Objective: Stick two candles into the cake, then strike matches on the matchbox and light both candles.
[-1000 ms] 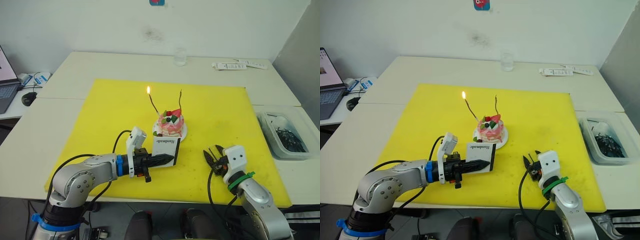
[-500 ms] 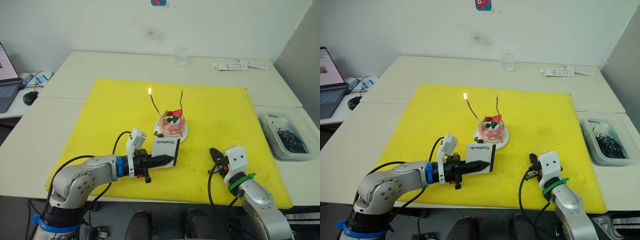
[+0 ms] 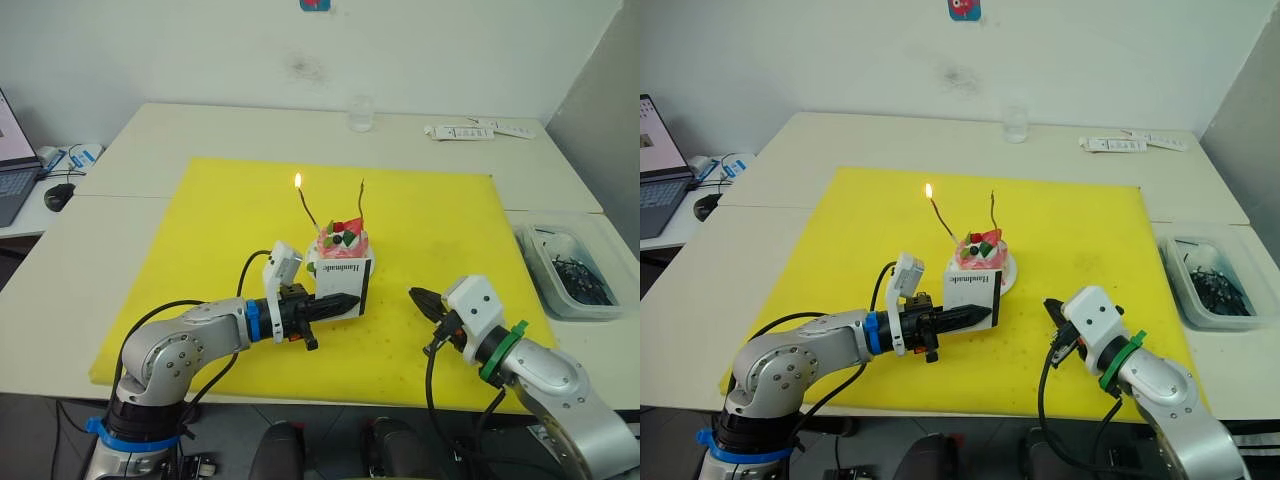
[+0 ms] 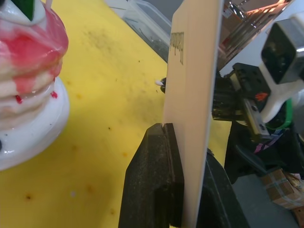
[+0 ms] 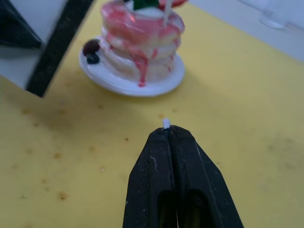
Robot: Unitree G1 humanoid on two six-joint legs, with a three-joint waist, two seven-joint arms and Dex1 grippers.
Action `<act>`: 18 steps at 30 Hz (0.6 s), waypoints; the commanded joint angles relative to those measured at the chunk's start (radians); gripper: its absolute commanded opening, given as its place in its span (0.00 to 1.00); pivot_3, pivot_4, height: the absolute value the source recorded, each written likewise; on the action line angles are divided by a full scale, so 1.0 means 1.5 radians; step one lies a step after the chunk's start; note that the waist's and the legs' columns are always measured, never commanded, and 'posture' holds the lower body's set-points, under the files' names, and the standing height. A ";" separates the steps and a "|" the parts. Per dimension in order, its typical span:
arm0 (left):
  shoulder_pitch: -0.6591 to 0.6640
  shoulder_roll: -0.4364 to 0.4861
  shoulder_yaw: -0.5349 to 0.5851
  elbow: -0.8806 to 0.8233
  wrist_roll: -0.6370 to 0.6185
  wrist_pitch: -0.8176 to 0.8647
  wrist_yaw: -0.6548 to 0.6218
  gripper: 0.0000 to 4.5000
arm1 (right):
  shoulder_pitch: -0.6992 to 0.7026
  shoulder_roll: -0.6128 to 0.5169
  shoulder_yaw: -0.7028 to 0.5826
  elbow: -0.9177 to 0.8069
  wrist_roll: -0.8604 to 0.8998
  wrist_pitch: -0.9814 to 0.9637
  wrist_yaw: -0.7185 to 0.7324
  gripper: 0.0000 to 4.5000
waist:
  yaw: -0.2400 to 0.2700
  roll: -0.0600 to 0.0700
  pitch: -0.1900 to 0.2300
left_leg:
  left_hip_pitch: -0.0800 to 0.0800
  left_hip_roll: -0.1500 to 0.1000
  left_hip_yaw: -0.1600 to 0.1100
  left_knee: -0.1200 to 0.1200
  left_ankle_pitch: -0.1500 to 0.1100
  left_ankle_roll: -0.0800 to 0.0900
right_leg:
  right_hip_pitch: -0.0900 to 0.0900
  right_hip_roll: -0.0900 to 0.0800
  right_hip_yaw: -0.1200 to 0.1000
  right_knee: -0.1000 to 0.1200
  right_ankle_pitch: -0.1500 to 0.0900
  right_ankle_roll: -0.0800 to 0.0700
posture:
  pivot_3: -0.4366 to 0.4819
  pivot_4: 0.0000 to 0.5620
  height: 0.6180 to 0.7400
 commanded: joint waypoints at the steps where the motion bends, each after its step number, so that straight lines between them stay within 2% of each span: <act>1: -0.015 -0.010 -0.002 -0.001 0.007 -0.016 0.004 0.00 | -0.046 -0.041 -0.016 -0.067 0.033 0.054 0.032 0.01 | 0.000 0.000 0.000 | 0.000 0.000 0.000 0.000 0.000 0.000 | 0.000 0.000 0.000 0.000 0.000 0.000 | 0.48 0.27 1.00; 9: -0.025 -0.028 -0.014 0.013 0.031 -0.034 -0.006 0.00 | -0.159 -0.133 0.063 -0.081 0.022 0.079 0.077 0.01 | -0.001 0.000 0.000 | 0.000 0.000 0.000 0.000 0.000 0.000 | 0.000 0.000 0.000 0.000 0.000 0.000 | 0.48 0.27 1.00; 18: -0.028 -0.032 -0.018 0.016 0.034 -0.036 -0.019 0.00 | -0.236 -0.144 0.156 -0.031 -0.026 0.063 0.081 0.01 | -0.001 0.000 0.000 | 0.000 0.000 0.000 0.000 0.000 0.000 | 0.000 0.000 0.000 0.000 0.000 0.000 | 0.48 0.27 1.00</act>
